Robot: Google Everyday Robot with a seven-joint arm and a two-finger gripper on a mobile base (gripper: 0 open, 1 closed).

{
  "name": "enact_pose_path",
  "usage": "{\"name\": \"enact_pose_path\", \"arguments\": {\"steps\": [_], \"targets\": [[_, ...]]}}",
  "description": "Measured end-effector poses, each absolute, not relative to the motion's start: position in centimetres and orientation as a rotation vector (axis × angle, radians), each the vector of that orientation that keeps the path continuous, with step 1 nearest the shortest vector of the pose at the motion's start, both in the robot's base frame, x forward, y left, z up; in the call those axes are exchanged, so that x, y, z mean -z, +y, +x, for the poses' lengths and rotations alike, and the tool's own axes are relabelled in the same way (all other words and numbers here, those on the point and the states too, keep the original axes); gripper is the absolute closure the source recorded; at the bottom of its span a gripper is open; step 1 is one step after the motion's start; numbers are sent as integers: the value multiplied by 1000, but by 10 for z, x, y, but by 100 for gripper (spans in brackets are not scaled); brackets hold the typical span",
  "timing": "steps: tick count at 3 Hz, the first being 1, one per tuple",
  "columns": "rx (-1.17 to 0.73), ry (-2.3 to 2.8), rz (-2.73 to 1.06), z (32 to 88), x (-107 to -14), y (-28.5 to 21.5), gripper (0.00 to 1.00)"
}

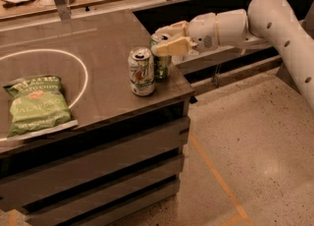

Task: Move green can near 7up can

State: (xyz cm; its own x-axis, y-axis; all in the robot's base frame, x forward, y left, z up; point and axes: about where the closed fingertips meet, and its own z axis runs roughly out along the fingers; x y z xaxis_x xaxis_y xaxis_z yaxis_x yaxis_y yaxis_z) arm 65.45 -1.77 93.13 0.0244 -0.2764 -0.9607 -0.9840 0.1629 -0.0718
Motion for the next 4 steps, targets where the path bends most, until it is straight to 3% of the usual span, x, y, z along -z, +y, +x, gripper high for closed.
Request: {"name": "enact_pose_path", "arguments": {"steps": [4], "targets": [[-916,1385,-1389,631,-937,-27,100]]}}
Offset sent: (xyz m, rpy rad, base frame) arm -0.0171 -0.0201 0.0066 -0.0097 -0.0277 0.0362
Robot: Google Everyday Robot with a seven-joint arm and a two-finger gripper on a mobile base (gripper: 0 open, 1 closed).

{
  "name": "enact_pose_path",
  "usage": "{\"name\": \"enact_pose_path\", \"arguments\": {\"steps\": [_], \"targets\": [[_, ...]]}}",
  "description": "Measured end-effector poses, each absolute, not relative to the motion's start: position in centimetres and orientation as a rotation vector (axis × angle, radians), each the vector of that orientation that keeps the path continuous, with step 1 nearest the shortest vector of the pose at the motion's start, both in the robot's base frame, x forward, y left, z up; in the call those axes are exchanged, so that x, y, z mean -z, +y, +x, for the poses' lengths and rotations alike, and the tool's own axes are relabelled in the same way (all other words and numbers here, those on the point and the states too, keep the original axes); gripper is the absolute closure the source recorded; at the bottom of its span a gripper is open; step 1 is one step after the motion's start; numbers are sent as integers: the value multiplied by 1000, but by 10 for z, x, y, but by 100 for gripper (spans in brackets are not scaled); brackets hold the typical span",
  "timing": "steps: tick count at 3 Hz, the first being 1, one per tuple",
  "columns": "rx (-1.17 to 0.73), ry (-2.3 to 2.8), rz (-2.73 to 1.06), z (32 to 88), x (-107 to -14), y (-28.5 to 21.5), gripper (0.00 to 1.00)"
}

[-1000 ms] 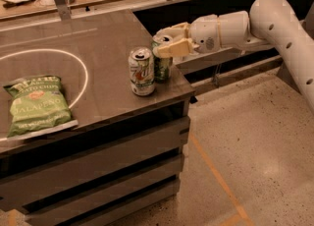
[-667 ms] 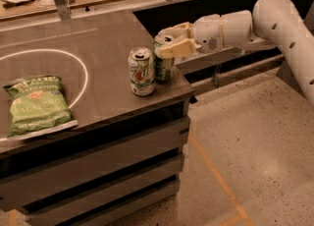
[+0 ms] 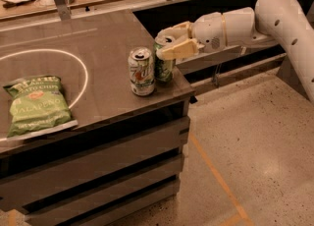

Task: Move green can near 7up can

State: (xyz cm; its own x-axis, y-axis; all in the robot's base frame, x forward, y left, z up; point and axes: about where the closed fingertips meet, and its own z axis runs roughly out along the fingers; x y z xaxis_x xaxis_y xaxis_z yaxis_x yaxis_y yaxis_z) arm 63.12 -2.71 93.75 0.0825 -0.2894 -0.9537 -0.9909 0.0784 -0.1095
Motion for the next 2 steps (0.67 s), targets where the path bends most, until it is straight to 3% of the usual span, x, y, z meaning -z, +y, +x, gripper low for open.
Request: {"name": "enact_pose_path", "arguments": {"steps": [1,2], "targets": [[-938,1369,-1405,624,-935,-26,83],[-964,1372,-1409,614,-930,-25,59]]}}
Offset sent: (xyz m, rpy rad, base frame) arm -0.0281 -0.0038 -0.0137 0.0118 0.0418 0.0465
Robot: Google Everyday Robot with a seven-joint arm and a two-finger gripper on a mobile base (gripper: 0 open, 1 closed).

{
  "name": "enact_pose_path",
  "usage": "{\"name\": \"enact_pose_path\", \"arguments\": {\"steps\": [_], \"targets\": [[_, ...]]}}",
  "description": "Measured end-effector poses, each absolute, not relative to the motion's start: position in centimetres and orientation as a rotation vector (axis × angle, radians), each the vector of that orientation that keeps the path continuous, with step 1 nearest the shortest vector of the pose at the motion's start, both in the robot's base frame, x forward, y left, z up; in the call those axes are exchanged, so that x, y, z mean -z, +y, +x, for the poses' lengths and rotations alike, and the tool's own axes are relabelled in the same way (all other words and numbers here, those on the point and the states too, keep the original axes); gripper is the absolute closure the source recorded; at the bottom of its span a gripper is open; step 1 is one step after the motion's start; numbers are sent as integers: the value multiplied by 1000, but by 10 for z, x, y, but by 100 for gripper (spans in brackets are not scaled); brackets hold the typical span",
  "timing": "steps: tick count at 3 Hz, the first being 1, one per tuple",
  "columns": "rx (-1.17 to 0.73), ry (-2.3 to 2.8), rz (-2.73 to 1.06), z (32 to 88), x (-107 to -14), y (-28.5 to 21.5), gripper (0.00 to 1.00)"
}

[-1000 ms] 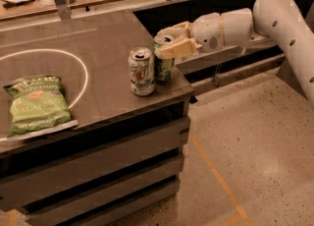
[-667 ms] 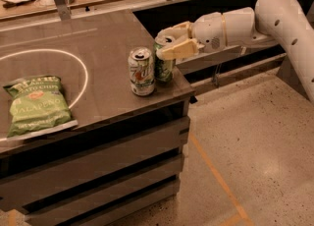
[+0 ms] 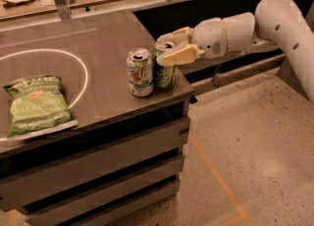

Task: Move green can near 7up can

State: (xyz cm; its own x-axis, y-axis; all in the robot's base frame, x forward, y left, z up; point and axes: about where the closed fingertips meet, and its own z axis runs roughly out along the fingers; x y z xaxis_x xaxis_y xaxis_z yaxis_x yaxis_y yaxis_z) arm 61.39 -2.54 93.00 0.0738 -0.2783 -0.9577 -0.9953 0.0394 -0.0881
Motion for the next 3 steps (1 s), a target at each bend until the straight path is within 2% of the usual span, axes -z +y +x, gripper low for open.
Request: {"name": "enact_pose_path", "arguments": {"steps": [2,3], "targets": [[-982,1352,-1441,603,-923,-23,13],[-980,1343,-1456,602,-926,-25,0]]}}
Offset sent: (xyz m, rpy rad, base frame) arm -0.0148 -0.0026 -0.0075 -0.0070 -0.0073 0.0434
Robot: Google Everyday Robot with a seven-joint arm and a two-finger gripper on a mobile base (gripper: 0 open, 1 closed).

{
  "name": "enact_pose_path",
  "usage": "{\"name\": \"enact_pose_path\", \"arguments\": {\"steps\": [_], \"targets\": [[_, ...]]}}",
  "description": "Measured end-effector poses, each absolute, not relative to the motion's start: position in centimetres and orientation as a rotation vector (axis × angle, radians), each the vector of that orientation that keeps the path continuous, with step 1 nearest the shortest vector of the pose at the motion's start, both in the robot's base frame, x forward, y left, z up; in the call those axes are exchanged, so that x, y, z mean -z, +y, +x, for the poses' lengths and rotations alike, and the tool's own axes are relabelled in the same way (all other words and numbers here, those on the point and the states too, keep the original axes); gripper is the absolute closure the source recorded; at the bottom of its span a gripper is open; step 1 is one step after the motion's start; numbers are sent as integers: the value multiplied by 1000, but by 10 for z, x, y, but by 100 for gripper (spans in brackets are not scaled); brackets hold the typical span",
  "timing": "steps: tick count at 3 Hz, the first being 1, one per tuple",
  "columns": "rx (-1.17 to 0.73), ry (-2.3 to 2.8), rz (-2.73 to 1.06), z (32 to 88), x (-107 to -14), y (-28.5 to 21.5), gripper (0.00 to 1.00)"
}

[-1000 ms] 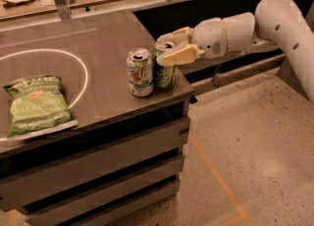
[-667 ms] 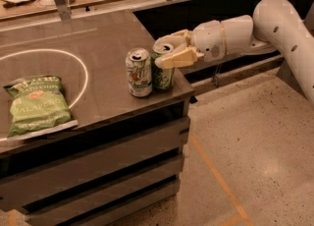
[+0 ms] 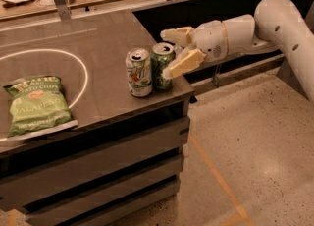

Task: Move green can near 7up can

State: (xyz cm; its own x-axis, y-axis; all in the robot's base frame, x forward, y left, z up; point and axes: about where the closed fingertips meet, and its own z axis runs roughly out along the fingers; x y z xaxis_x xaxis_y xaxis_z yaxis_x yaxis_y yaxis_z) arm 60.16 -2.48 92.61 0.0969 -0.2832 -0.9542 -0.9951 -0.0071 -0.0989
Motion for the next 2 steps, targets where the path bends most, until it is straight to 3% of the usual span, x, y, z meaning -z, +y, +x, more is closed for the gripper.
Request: {"name": "enact_pose_path", "arguments": {"steps": [2], "targets": [[-950,1386,-1436,597,-950,-69,0]]}}
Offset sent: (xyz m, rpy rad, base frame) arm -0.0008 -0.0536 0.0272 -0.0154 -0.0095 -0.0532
